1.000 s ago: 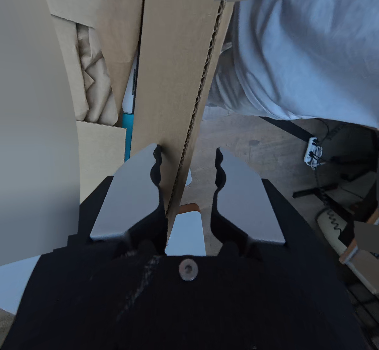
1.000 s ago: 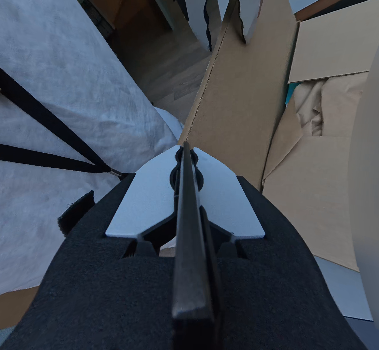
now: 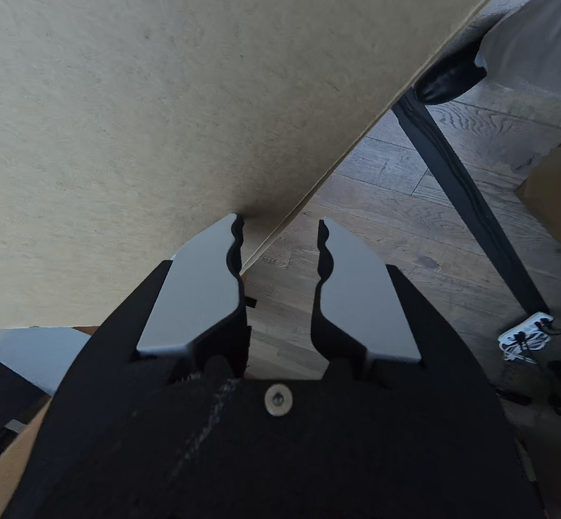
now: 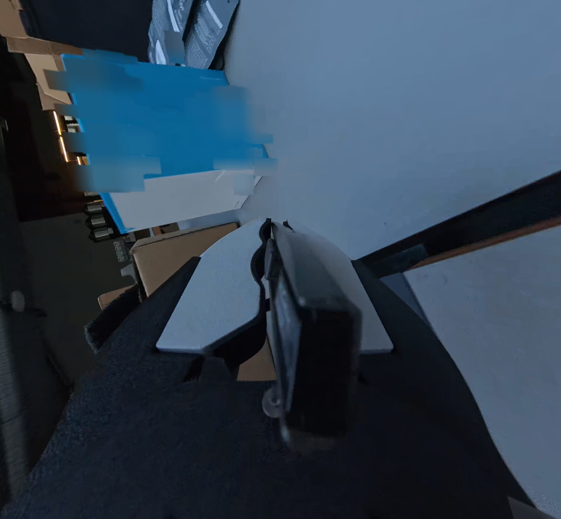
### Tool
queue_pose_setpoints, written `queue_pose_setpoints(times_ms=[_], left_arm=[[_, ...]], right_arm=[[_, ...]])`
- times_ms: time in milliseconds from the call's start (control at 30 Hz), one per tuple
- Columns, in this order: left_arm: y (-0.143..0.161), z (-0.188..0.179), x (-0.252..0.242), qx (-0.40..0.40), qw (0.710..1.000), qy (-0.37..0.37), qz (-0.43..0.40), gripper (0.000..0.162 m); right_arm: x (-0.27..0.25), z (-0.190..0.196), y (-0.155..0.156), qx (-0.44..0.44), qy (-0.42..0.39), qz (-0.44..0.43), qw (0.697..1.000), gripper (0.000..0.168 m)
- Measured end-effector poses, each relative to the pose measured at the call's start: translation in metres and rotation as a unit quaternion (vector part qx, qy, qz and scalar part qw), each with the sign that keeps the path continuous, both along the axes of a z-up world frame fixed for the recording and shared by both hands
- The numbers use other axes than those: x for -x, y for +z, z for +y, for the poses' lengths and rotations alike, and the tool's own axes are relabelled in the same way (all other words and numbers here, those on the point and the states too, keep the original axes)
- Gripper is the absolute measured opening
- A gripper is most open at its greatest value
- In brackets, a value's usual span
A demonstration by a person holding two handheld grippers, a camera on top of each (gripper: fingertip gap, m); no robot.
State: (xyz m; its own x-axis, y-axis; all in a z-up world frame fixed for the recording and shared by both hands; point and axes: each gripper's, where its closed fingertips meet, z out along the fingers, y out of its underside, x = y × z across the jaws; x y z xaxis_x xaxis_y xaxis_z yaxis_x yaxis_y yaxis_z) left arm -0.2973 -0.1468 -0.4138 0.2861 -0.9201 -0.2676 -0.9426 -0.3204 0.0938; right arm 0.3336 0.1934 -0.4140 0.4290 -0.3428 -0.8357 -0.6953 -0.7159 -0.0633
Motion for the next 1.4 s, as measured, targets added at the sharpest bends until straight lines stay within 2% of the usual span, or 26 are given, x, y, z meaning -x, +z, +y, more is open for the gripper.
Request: queue_pose_setpoints(times_ms=[133,267,333,400,500,567,633,700,800,900,1000,1033,1067,1100,1133,1200,1233,1267,1333,1400], left_arm=[[0.012,-0.004,-0.002,0.019,0.997,0.078,-0.004,0.044],[0.042,-0.02,-0.007,0.052,0.989,0.14,0.002,0.059],[0.058,-0.02,-0.012,0.049,0.983,0.178,-0.006,0.061],[0.071,-0.02,-0.015,0.046,0.977,0.206,-0.01,0.062],[0.088,-0.021,-0.015,0.043,0.973,0.229,0.0,0.06],[0.097,-0.025,-0.017,0.051,0.967,0.25,-0.006,0.06],[0.11,-0.03,-0.02,0.065,0.959,0.275,-0.02,0.06],[0.131,-0.036,-0.018,0.075,0.953,0.292,-0.019,0.06],[0.178,-0.027,-0.013,0.034,0.94,0.335,-0.043,0.061],[0.227,0.008,-0.043,-0.042,0.914,0.37,-0.164,0.058],[0.259,0.06,-0.119,-0.106,0.851,0.371,-0.356,0.054],[0.258,0.069,-0.146,-0.101,0.836,0.364,-0.398,0.055],[0.252,0.077,-0.171,-0.097,0.827,0.353,-0.427,0.057],[0.24,0.083,-0.19,-0.096,0.822,0.352,-0.437,0.057],[0.224,0.086,-0.203,-0.092,0.824,0.354,-0.432,0.058],[0.184,0.087,-0.218,-0.077,0.828,0.38,-0.404,0.06],[0.165,0.081,-0.224,-0.056,0.829,0.393,-0.393,0.062],[0.148,0.072,-0.227,-0.038,0.834,0.404,-0.374,0.064],[0.129,0.06,-0.23,-0.027,0.833,0.421,-0.359,0.064],[0.12,0.054,-0.224,-0.037,0.839,0.426,-0.336,0.063]], right_arm=[[-0.031,0.033,-0.042,0.046,0.058,0.009,0.997,0.012],[-0.032,0.044,-0.051,0.063,0.107,0.031,0.992,0.05],[-0.026,0.041,-0.048,0.075,0.122,0.056,0.988,0.068],[-0.016,0.027,-0.038,0.087,0.132,0.079,0.984,0.078],[0.019,-0.016,-0.006,0.077,0.211,0.111,0.968,0.072],[0.049,-0.032,0.027,-0.001,0.278,0.082,0.957,0.055],[0.087,-0.031,0.063,-0.121,0.355,-0.006,0.927,0.056],[0.134,-0.025,0.1,-0.254,0.427,-0.13,0.858,0.07],[0.22,-0.031,0.143,-0.407,0.495,-0.242,0.729,0.083],[0.292,-0.055,0.141,-0.509,0.564,-0.336,0.557,0.087],[0.326,-0.064,0.116,-0.557,0.596,-0.434,0.382,0.086],[0.328,-0.059,0.11,-0.567,0.593,-0.468,0.328,0.08],[0.33,-0.055,0.106,-0.573,0.591,-0.485,0.297,0.069],[0.331,-0.054,0.106,-0.579,0.59,-0.487,0.281,0.051],[0.331,-0.058,0.111,-0.598,0.589,-0.476,0.263,0.019],[0.331,-0.054,0.142,-0.65,0.53,-0.497,0.222,0.005],[0.329,-0.045,0.163,-0.66,0.505,-0.511,0.22,0.002],[0.326,-0.032,0.183,-0.66,0.493,-0.512,0.245,0.001],[0.313,0.01,0.22,-0.631,0.488,-0.5,0.339,0.001],[0.295,0.065,0.24,-0.576,0.488,-0.462,0.465,0.002]])
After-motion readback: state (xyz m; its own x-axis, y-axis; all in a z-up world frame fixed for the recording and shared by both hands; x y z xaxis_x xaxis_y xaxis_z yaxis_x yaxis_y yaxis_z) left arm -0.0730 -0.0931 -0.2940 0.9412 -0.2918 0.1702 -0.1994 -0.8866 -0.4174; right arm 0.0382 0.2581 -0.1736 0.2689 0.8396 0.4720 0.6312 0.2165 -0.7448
